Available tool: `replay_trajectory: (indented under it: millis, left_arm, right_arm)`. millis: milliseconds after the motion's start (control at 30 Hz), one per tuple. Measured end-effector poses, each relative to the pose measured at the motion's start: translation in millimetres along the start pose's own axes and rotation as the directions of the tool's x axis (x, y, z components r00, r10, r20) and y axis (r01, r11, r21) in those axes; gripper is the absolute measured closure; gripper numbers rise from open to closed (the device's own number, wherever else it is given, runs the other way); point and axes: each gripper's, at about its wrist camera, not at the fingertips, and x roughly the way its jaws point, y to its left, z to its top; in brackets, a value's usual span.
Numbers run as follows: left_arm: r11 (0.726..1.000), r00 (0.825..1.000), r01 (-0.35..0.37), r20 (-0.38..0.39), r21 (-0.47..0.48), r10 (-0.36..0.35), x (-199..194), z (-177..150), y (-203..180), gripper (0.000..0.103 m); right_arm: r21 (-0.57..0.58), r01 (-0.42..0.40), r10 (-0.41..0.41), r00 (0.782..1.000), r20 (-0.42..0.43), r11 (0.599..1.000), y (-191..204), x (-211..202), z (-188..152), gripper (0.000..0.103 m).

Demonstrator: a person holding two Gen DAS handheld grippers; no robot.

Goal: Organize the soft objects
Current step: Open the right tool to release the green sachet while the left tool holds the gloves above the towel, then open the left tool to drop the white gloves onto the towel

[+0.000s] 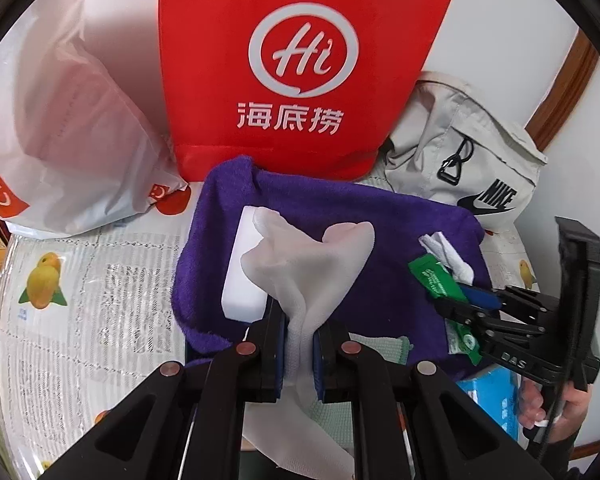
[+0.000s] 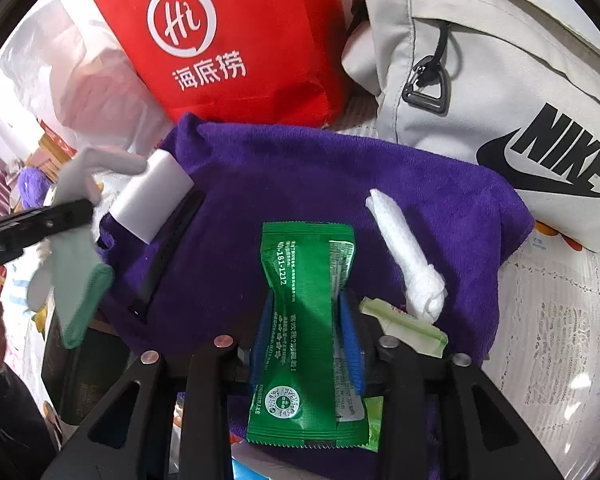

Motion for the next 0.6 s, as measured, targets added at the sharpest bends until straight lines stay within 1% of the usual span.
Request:
replay_trajectory:
  millis: [67, 133, 167, 200, 367, 500, 600]
  left_arm:
    - [1.000, 1.000, -0.005, -0.012, -0.008, 0.005, 7.9, 1.8, 0.2, 0.092]
    - [1.000, 1.000, -0.007, -0.018, -0.014, 0.006, 13.7, 4.3, -0.6, 0.092]
    - [1.000, 1.000, -0.008, -0.021, -0.014, 0.008, 16.3, 5.6, -2.1, 0.092]
    - [1.000, 1.000, -0.007, -0.022, -0.013, 0.007, 18.4, 6.7, -3.6, 0.092]
    - [1.000, 0.999, 0.009, -0.035, -0.013, -0.010, 30.6, 10.4, -11.1, 0.092]
    - [1.000, 0.998, 0.004, -0.060, -0.012, -0.005, 41.9, 11.5, -17.5, 0.092]
    - [1.000, 0.998, 0.004, -0.057, -0.002, -0.004, 45.5, 12.3, -22.2, 0.092]
  right_arm:
    - [-0.010, 0.003, -0.003, 1.000, -0.013, 1.000, -0.2, 1.4, 0.1, 0.063]
    - [-0.021, 0.001, -0.001, 1.000, -0.007, 1.000, 0.3, -0.1, -0.1, 0.057]
    - [-0.024, -0.002, 0.002, 1.000, -0.004, 1.000, 0.6, -0.8, 0.7, 0.049]
    - [-0.026, -0.004, 0.004, 1.000, 0.002, 1.000, 0.3, -2.3, 0.9, 0.046]
    - [-0.014, -0.013, 0.013, 0.999, 0.038, 1.000, -9.4, -19.0, 4.4, 0.046]
    - [-0.001, 0.017, -0.017, 0.996, 0.084, 1.000, -18.7, -38.9, 5.7, 0.046]
    - [0.020, 0.025, -0.028, 0.992, 0.121, 0.999, -24.4, -54.1, 5.8, 0.046]
